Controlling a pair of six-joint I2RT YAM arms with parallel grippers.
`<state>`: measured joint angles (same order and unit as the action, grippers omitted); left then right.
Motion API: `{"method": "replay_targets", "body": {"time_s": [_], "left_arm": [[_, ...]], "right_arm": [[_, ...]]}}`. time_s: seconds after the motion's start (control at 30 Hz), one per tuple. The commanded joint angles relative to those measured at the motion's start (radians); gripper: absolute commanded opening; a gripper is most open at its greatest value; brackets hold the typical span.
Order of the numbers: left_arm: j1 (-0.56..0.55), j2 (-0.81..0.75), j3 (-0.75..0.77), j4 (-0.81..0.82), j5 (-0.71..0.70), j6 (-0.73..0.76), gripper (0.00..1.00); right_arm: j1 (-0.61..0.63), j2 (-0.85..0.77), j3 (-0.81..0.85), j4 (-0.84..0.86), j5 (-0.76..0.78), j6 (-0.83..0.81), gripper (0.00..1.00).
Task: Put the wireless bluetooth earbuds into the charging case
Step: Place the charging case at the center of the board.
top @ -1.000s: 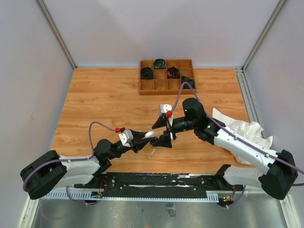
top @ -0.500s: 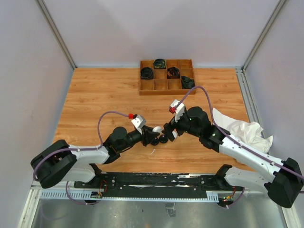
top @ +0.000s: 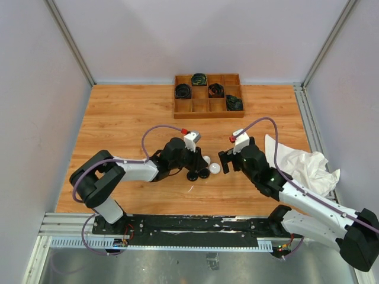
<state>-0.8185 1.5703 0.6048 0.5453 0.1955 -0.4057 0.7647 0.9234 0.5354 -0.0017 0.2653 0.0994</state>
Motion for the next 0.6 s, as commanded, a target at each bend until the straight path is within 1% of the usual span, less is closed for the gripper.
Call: {"method": "replay_targets", "body": {"time_s": [0.0, 0.1, 0.2, 0.4, 0.57], "left_arm": [[0.055, 0.090, 0.077, -0.106, 0.099, -0.066, 0.06], [0.092, 0.150, 0.113, -0.100, 0.174, -0.112, 0.08], [0.101, 0.202, 0.145, -0.091, 0.216, -0.130, 0.10], [0.112, 0.294, 0.223, -0.099, 0.256, -0.149, 0.15], [0.120, 0.315, 0.255, -0.164, 0.239, -0.142, 0.25]], "right_arm": [[-0.020, -0.071, -0.066, 0.094, 0.140, 0.024, 0.99], [-0.029, -0.099, -0.093, 0.119, 0.161, 0.016, 0.99], [-0.037, -0.104, -0.101, 0.123, 0.172, 0.005, 0.99], [-0.045, -0.082, -0.103, 0.132, 0.159, 0.012, 0.99], [-0.050, -0.075, -0.105, 0.135, 0.155, 0.019, 0.99]]}}
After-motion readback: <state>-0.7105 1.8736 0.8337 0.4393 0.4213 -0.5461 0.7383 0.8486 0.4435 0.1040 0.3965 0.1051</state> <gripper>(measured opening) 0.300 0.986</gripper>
